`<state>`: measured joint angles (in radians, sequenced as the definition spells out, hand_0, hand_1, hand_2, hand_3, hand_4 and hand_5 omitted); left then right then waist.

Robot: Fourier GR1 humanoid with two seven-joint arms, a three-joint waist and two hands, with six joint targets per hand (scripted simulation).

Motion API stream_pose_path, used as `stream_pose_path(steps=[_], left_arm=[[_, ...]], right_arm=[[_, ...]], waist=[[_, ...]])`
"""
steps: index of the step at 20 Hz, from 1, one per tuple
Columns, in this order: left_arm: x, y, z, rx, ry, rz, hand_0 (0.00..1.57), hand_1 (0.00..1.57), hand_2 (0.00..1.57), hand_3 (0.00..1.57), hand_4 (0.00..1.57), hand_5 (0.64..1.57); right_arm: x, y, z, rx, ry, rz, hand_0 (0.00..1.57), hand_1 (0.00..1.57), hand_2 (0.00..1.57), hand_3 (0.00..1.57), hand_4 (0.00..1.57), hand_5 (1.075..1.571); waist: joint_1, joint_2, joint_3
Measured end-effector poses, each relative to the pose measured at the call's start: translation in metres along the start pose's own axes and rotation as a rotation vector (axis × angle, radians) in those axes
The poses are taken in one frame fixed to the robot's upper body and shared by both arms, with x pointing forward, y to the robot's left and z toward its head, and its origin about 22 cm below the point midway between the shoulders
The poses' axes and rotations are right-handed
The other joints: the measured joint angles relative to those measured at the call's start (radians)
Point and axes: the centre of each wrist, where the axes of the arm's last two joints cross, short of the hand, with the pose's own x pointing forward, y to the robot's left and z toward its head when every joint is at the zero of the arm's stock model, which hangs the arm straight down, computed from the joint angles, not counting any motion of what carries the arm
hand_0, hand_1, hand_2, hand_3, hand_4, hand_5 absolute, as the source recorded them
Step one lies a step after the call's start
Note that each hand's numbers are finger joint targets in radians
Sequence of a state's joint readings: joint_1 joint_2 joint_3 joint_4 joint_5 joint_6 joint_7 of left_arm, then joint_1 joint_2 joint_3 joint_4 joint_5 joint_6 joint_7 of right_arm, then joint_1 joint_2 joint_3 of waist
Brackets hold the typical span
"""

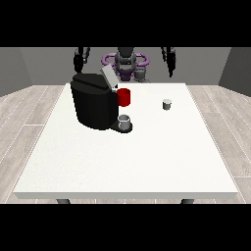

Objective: Insert the coffee pod into the coffee machine and close the lid

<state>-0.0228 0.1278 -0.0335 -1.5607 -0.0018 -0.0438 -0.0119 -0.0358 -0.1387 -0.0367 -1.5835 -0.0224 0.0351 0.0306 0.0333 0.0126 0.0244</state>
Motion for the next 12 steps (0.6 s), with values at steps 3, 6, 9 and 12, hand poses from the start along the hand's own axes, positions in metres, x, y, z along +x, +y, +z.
stream_pose_path(steps=[3,6,9,12], left_arm=[[-0.002,0.010,0.005,-0.017,-0.006,-0.051,0.00,0.00,0.00,0.00,0.00,1.571],[0.000,0.029,0.007,-0.065,-0.037,-0.123,0.00,0.00,0.00,0.00,0.00,1.571],[0.004,0.048,0.009,-0.120,-0.082,-0.208,0.00,0.00,0.00,0.00,0.00,1.571],[0.003,0.064,0.009,-0.146,-0.094,-0.280,0.00,0.00,0.00,0.00,0.00,1.571]], right_arm=[[-0.009,0.004,0.004,-0.005,0.021,-0.017,0.00,0.00,0.00,0.00,0.00,1.571],[-0.015,0.004,0.006,-0.023,0.033,-0.030,0.00,0.00,0.00,0.00,0.00,1.571],[-0.019,0.004,0.008,-0.114,0.024,0.042,0.00,0.00,0.00,0.00,0.00,1.571],[-0.021,0.010,0.008,-0.157,0.015,0.075,0.00,0.00,0.00,0.00,0.00,1.571]], waist=[[-0.004,-0.016,-0.0128],[-0.006,-0.018,-0.0190],[-0.014,-0.015,-0.0221],[-0.026,-0.009,-0.0233]])
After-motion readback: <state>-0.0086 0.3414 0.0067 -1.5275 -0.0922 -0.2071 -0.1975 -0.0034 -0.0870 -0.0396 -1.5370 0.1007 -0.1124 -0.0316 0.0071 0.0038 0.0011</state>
